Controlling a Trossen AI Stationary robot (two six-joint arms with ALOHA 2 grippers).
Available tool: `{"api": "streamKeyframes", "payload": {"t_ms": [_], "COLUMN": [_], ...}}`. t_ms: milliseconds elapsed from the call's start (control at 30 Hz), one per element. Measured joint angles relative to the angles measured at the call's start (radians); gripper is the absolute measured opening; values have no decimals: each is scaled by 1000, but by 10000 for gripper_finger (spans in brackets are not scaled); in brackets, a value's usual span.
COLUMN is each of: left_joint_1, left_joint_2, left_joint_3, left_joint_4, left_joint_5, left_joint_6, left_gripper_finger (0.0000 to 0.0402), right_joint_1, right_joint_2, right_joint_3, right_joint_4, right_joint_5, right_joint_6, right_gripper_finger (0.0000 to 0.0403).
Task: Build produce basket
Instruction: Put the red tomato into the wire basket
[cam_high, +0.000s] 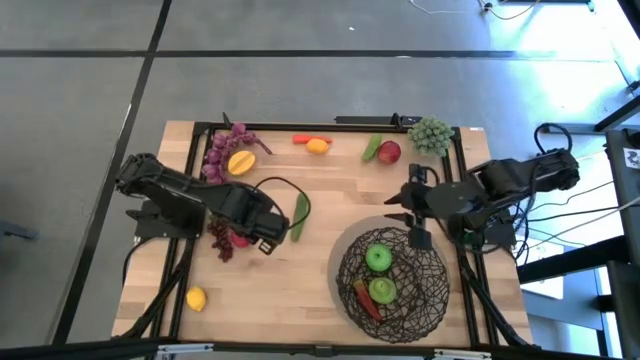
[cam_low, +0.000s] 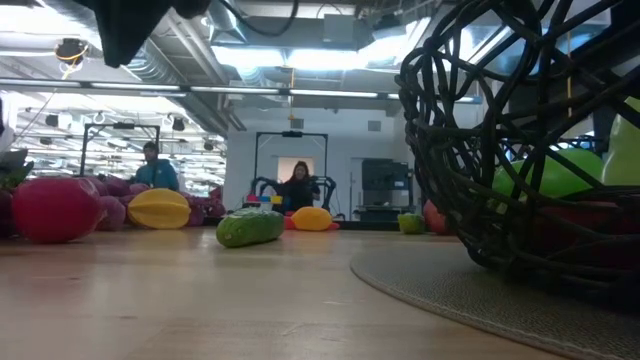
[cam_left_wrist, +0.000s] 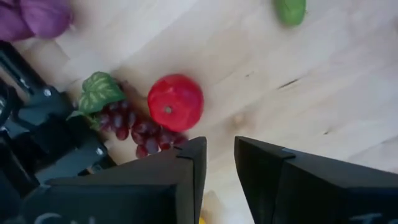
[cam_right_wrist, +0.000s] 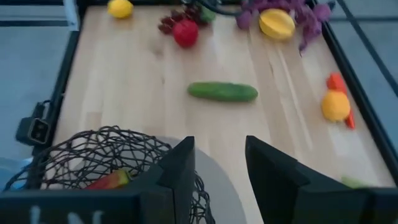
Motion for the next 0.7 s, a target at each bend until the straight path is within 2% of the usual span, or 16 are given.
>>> {"api": "streamKeyframes", "payload": {"t_ms": [200,367,433,700], "left_joint_1": [13,9,7,-3], "left_joint_2": [0,0,-5,-40], "left_joint_3": [0,0,0,0], "left_joint_4": [0,0,-1,3], "left_joint_5": [48,76,77,68], "left_joint_6": [103,116,116,96], "left_gripper_finger": [73,73,73,73], "right_joint_1": [-50,-141,-171,-243], "right_joint_2": [44,110,137,201], "right_joint_3": [-24,-24,-24,-25], "right_joint_4": [1,2,2,13], "right_joint_5": [-27,-204,-237,-241], "right_joint_6": [74,92,91,39], "right_gripper_finger": [136,136,136,136]}}
